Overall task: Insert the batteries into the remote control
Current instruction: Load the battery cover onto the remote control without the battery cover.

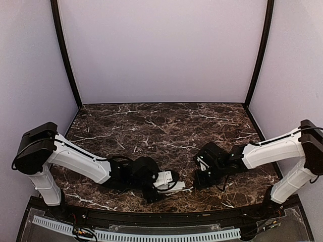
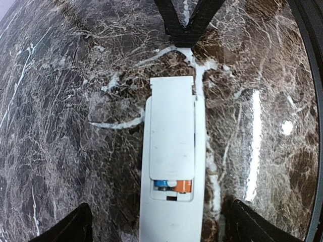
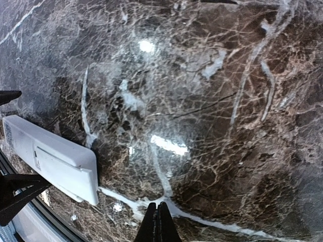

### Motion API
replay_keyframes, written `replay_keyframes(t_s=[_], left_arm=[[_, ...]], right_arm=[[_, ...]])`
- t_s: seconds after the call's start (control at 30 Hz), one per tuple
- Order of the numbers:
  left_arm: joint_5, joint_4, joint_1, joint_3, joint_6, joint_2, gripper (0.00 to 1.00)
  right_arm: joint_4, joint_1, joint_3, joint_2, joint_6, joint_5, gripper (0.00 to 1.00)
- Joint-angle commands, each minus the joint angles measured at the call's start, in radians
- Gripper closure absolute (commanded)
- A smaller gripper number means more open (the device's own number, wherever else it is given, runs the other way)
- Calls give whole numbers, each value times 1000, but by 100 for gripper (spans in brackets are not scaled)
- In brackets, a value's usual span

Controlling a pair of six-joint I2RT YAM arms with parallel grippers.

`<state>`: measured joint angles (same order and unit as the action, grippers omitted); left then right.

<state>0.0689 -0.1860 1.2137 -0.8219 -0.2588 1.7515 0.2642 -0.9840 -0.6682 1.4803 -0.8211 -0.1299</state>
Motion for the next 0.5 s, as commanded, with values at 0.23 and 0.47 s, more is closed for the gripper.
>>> replay_keyframes(t_s=[0.23, 0.47], left_arm=[[-43, 8, 0, -36, -30, 66, 29], [-113, 17, 0, -40, 19, 82, 41]], right_arm=[[38, -20, -66, 43, -4, 54, 100], [74, -22, -65, 31, -2, 82, 100]])
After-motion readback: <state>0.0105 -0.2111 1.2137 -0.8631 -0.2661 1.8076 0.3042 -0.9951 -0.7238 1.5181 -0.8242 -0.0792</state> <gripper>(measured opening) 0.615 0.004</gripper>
